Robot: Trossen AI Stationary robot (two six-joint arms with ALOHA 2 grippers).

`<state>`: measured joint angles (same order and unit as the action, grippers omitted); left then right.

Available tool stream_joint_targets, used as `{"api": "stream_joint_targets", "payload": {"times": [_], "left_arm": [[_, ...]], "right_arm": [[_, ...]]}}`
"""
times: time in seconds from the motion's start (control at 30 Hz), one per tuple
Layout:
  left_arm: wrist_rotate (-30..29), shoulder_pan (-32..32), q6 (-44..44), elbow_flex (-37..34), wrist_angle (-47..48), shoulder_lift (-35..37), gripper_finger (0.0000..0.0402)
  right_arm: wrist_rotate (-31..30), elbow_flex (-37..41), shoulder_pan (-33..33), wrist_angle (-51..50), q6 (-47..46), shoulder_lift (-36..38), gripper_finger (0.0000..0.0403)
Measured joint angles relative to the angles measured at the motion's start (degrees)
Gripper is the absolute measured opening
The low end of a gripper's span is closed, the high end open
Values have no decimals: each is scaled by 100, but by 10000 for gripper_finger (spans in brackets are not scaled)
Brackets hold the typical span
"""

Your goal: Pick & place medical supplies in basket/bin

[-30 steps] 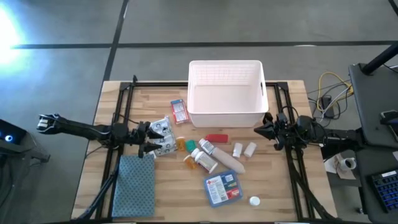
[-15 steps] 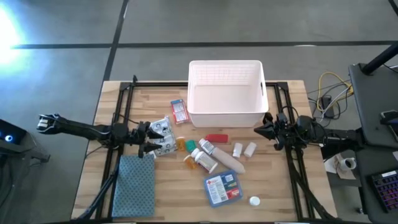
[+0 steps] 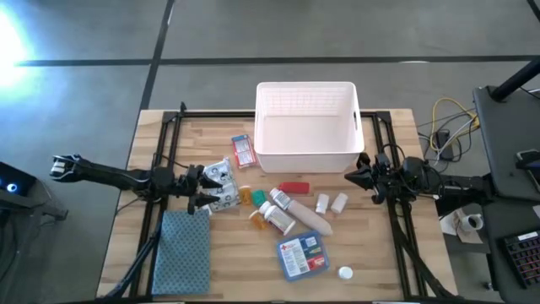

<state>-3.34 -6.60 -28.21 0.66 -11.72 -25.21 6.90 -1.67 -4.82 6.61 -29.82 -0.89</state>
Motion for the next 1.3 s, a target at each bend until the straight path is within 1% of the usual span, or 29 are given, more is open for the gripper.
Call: {"api": "stream_joint_targets", "payload": {"times": [0.1,0.17,0.23,0.33,0.53,0.63,0.77,0.83,0.97,1.07,1.13,1.23,1.3], "left_arm": [[1,-1,0,-1,-1,-2,260],[0,0,0,0,-1,-2,260],[1,1,0,-1,-1,-2,260],[0,1,0,0,0,0,260],[-1,1,0,-1,-1,0,260],[0,1,0,0,0,0,260],[0,1,0,-1,-1,-1,260],[-1,0,0,0,-1,0,260],[0,1,0,1,-1,-1,260],[-1,0,0,-1,-1,-1,260],[1,-1,0,-1,-1,0,260],[-1,1,0,-1,-1,0,260],[0,0,0,0,-1,0,260]], "right_arm": [[-21,0,2,11,0,0,9],[-258,0,0,109,-36,-20,9],[-311,0,-2,247,-417,-25,9],[-79,-7,0,362,-1650,-24,9],[-174,-4,4,202,-3905,-170,9],[272,-7,7,107,-4869,-331,9],[424,2,98,254,-5075,-509,9],[424,-7,121,391,-5337,-524,9],[326,-2,118,273,-5668,-694,9],[161,-2,120,603,-5969,-948,9],[-95,-22,128,791,-6163,-1164,9],[-662,-325,195,553,-6407,-1580,10],[-672,-719,260,168,-6473,-1918,16]]}}
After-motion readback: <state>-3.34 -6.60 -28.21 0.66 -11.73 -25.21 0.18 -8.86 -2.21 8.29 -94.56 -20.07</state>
